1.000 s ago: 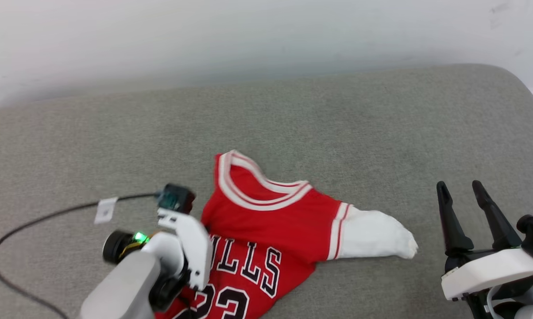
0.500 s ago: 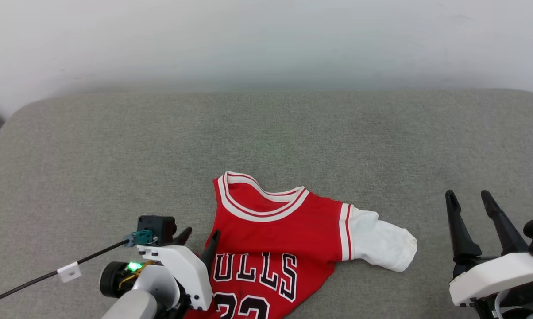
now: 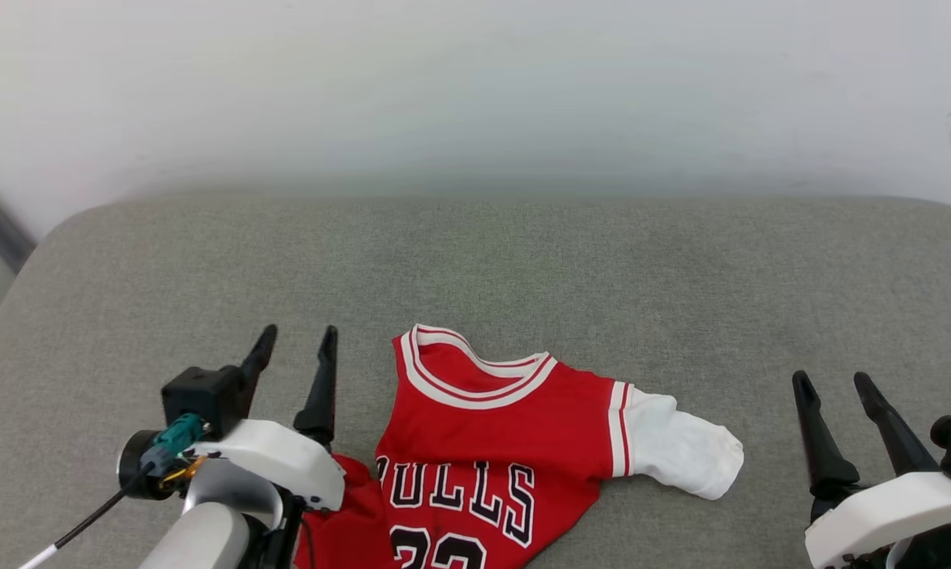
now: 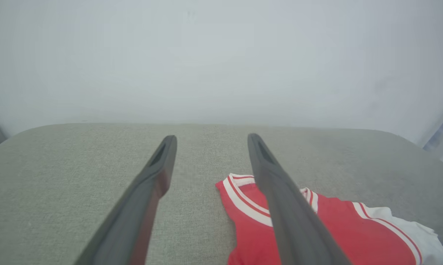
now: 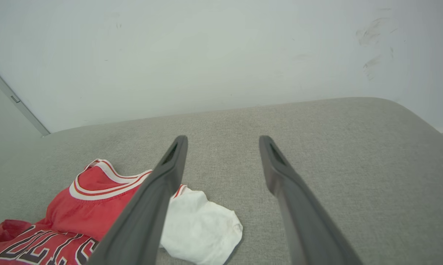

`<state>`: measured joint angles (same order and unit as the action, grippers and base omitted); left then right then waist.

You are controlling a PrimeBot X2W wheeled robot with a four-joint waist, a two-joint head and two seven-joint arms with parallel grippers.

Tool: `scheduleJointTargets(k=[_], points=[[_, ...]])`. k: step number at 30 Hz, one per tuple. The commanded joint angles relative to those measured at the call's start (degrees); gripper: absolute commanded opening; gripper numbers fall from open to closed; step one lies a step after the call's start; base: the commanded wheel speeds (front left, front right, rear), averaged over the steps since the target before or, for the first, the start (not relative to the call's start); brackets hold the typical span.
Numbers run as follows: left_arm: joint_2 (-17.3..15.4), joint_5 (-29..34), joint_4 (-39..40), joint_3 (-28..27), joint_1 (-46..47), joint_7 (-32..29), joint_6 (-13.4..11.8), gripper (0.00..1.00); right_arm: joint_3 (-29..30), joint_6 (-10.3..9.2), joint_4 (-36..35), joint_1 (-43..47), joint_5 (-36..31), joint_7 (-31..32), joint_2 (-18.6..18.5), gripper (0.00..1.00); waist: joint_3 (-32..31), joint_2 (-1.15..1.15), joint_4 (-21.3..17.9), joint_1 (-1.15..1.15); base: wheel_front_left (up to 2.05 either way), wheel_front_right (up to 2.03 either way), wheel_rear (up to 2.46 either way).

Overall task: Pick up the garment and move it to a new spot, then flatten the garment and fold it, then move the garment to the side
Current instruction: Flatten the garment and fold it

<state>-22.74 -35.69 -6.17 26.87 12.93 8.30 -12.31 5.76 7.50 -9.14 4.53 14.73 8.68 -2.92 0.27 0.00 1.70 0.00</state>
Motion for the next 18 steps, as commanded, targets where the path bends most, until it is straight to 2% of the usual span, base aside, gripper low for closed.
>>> scheduleJointTargets(k=[1,4,7,18], points=[[-0.3,-0.1,0.2,-0.4,-0.9,0.2,-0.3,1.00,0.0,-0.02,-0.4,0.4,-0.1,0.2,0.0,1.00,-0.1,0.00,-0.1,0.00,0.00,0.00,0.00],[-1.0,-0.5,0.1,-0.9,-0.2,-0.7,-0.6,1.00,0.0,-0.02,-1.1,0.5,-0.3,0.3,0.0,1.00,0.4,0.00,-0.3,0.00,0.00,0.00,0.00],[-1.3,-1.1,-1.3,-0.3,2.9,-3.4,0.7,1.00,-0.3,-0.02,-1.8,-0.5,-0.9,0.5,0.0,1.00,1.6,0.00,-0.8,0.00,0.00,0.00,0.00],[-0.4,-5.1,-16.4,5.4,17.1,-20.5,11.0,1.00,-2.0,-0.02,-2.2,-4.8,-1.1,-0.2,0.0,1.00,9.2,0.00,-5.4,0.00,0.00,0.00,0.00]])
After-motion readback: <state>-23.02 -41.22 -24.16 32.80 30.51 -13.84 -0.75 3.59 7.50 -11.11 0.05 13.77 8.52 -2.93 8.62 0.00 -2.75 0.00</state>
